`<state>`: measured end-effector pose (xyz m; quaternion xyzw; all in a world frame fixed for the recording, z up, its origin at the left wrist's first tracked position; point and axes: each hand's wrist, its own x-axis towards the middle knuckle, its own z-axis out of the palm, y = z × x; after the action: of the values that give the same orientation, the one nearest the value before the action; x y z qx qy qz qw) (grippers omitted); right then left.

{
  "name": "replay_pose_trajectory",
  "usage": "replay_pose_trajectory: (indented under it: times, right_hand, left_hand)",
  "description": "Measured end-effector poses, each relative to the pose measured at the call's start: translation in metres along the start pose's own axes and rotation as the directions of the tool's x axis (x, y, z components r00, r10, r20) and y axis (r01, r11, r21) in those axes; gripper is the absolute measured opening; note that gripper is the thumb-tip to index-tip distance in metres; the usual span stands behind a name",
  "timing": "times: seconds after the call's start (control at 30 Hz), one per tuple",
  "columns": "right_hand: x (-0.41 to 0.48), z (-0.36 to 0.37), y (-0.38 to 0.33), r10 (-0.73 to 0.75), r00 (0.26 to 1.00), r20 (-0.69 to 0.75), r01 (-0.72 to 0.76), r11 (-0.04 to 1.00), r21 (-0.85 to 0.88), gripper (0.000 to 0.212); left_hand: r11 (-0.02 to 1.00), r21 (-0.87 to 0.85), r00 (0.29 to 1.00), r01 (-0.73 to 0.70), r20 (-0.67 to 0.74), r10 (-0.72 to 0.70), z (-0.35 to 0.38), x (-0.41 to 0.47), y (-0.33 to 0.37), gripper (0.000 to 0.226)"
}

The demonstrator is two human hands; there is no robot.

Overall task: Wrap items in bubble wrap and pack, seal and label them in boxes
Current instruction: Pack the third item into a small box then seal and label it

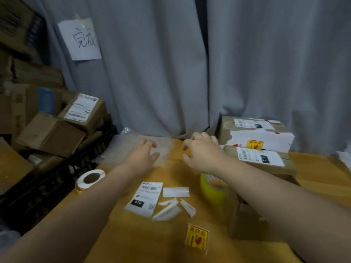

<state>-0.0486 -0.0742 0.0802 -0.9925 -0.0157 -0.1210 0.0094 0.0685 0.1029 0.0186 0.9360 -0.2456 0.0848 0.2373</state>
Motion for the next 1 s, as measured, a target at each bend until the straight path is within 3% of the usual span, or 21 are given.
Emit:
replay_pose_trajectory:
  times: [0.1,0.33,0.4,0.47,0.53,0.63,0.7,0.77,0.93,1.0]
  right_hand:
    - [0.041,0.017,-0.011,-0.035,0.989,0.145,0.047,0.996,-0.081,0.040]
    - [0.083,0.050,-0.007,0.033,0.951,0.308,0.002,0.994,-0.113,0.042]
    - [0.086,0.054,0.001,0.066,0.944,0.324,-0.045,0.997,-0.070,0.040]
    - [0.088,0.054,0.010,0.096,0.943,0.320,-0.097,0.995,-0.015,0.038]
    - [0.088,0.053,0.018,0.115,0.944,0.309,-0.131,0.991,0.030,0.039]
    - [0.087,0.045,0.027,0.115,0.958,0.264,-0.138,0.988,0.074,0.043]
    - [0.084,0.039,0.034,0.112,0.977,0.184,-0.145,0.973,0.180,0.053]
    - [0.081,0.029,0.040,0.129,0.989,0.071,-0.147,0.923,0.357,0.070]
    - [0.061,-0.020,0.045,0.241,0.960,-0.145,-0.077,0.721,0.688,0.105]
    - [0.053,-0.045,0.047,0.291,0.940,-0.178,-0.026,0.581,0.814,0.100]
  left_hand:
    - [0.993,0.084,0.994,0.079,0.064,-0.084,0.010,0.028,-0.036,0.043]
    - [0.975,0.216,0.969,0.052,0.225,-0.101,0.056,0.068,-0.050,0.071]
    - [0.969,0.235,0.961,0.076,0.240,-0.134,0.064,0.075,-0.052,0.067]
    - [0.965,0.247,0.968,0.082,0.212,-0.137,0.072,0.082,-0.057,0.041]
    - [0.981,0.147,0.977,0.126,0.155,-0.149,0.075,0.084,-0.060,0.018]
    - [0.983,-0.081,0.977,0.167,-0.119,-0.175,0.063,0.083,-0.055,0.021]
    - [0.966,-0.228,0.913,0.123,-0.355,-0.201,0.041,0.083,-0.041,0.025]
    - [0.948,-0.317,0.848,-0.023,-0.508,-0.149,0.006,0.084,-0.018,0.024]
    - [0.867,-0.106,0.637,-0.487,-0.722,0.270,-0.096,0.075,0.063,0.017]
    - [0.794,-0.006,0.540,-0.608,-0.737,0.408,-0.121,0.069,0.097,0.021]
